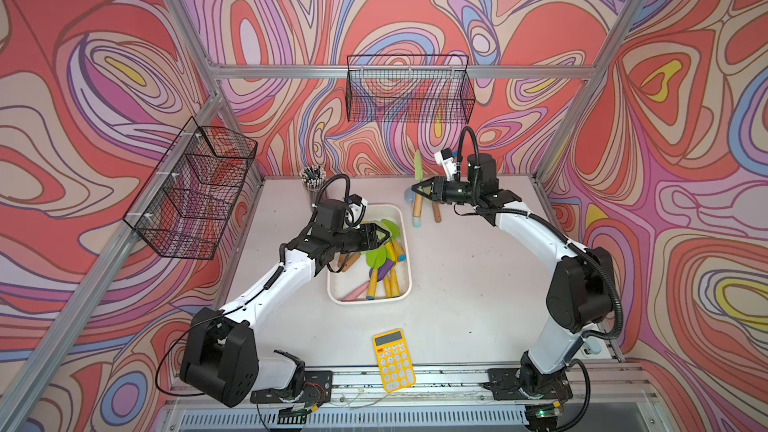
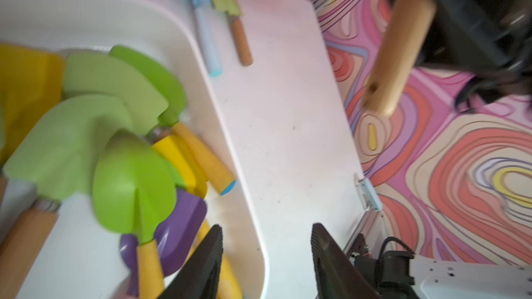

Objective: Take the shovel out of the storage box
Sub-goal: Place the shovel at the center of the board.

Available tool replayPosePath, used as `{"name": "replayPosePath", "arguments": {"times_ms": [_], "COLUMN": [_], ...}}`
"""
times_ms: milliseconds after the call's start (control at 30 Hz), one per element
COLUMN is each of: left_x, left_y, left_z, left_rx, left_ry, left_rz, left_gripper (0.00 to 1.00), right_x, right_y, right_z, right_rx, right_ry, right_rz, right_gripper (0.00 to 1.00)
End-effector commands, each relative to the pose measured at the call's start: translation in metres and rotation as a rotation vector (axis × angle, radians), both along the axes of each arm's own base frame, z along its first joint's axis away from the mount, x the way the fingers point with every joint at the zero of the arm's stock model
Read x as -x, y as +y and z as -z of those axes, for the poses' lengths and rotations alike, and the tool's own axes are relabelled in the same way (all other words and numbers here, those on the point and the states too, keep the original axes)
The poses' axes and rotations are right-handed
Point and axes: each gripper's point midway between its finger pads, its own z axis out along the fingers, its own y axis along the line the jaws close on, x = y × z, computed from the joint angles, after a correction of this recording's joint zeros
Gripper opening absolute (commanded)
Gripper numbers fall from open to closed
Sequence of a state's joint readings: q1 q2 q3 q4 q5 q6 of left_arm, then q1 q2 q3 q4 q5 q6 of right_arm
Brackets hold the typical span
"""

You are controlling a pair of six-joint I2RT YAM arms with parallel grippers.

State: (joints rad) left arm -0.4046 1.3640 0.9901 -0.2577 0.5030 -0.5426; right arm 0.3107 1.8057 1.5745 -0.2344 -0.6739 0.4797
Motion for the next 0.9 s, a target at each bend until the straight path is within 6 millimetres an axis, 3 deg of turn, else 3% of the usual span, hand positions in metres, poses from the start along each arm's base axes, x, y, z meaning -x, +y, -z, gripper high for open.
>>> {"name": "replayPosePath", "arguments": {"times_ms": [0, 233, 567, 867], "left_x": [0.023, 0.035, 0.045, 0.048], "left_y": [0.026, 0.036, 0.039, 0.04], "left_z": [0.047, 0.059, 0.068, 0.07], "left_rx": [-0.226, -0.289, -0.292, -0.291], "left_ry": [0.094, 0.106, 0.118, 0.124], "left_rz": [-0.021, -0.036, -0.036, -0.035], "left_gripper": [0.53, 0.52, 0.52, 0.52], "right_x": [-0.012, -0.046, -0.088, -0.114], "right_y": [-0.047, -0.093, -0.148, -0.165], "right_z": [0.1, 0.15, 0.213, 0.241], "right_rx": [0.396, 0.682, 0.85, 0.846], "right_ry": [0.175, 0.22, 0.32, 0.356], "right_rz": [0.157, 0.305, 0.396, 0.413], "right_gripper": [0.07, 0.07, 0.07, 0.07]}}
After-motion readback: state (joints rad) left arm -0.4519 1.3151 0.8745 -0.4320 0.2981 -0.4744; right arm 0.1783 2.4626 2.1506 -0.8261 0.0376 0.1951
